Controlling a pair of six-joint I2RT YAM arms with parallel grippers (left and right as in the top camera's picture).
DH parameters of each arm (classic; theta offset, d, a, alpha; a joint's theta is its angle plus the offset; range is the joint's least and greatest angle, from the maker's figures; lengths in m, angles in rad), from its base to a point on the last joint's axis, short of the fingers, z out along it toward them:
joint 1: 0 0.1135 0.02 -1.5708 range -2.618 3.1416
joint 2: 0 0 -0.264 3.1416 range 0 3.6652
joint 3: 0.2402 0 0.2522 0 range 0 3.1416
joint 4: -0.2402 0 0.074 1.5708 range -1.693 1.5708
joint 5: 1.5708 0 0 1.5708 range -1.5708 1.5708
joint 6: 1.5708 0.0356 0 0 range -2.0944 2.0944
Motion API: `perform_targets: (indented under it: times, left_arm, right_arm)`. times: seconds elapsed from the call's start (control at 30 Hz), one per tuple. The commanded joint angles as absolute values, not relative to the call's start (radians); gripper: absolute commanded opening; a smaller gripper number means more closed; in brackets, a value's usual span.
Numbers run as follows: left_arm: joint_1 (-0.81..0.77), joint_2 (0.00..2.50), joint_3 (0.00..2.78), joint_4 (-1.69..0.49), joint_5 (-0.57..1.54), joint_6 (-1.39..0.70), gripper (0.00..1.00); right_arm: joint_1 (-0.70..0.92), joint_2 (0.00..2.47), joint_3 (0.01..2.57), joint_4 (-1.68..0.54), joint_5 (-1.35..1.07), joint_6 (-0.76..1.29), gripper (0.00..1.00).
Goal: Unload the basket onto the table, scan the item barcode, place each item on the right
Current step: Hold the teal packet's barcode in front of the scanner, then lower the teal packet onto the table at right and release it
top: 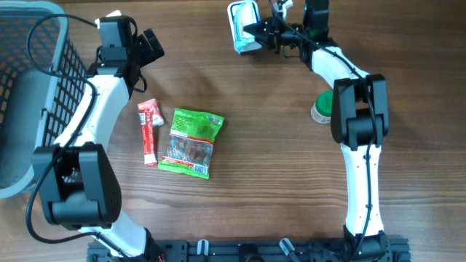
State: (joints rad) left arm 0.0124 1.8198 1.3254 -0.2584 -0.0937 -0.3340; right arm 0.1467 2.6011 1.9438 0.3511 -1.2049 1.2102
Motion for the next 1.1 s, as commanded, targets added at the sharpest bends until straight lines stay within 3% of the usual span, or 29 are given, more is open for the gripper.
perform_targets:
  times: [0.0, 0.2, 0.33, 0.47, 0.6, 0.77, 0.9, 1.07]
  left_arm:
    - [0.011, 1.827, 1.328, -0.256, -0.106, -0.321, 1.0]
    - [0.011, 1.827, 1.328, -0.256, -0.106, -0.321, 1.0]
    - [0.011, 1.827, 1.328, -0.256, -0.106, -0.321, 1.0]
    - [0.011, 1.827, 1.328, -0.256, -0.106, -0.321, 1.0]
    - [0.011, 1.827, 1.328, -0.256, -0.106, -0.321, 1.0]
    - [0.011, 1.827, 1.328, -0.256, -0.106, -0.321, 1.0]
    - [0.011, 1.827, 1.328, -0.256, -0.106, -0.321, 1.0]
    - [0.011, 1.827, 1.328, -0.256, -0.106, -0.321, 1.0]
  right_arm:
    - [0.144, 2.58, 1.956, 0.416, -1.229, 1.209, 0.05]
    - [0.142, 2.437, 1.956, 0.427, -1.229, 1.171, 0.05]
    - [0.142, 2.32, 1.956, 0.273, -1.217, 1.03, 0.05]
    - [0.142, 2.185, 1.956, -0.173, -1.023, 0.695, 0.05]
    - [0.151, 2.02, 1.956, -0.711, -0.486, 0.371, 0.05]
    - [0.161, 1.991, 1.947, -1.077, -0.159, 0.346, 0.05]
    - [0.16, 1.992, 1.815, -1.104, -0.146, 0.471, 0.04]
    - [0.176, 1.993, 1.61, -0.943, -0.149, 0.508, 0.04]
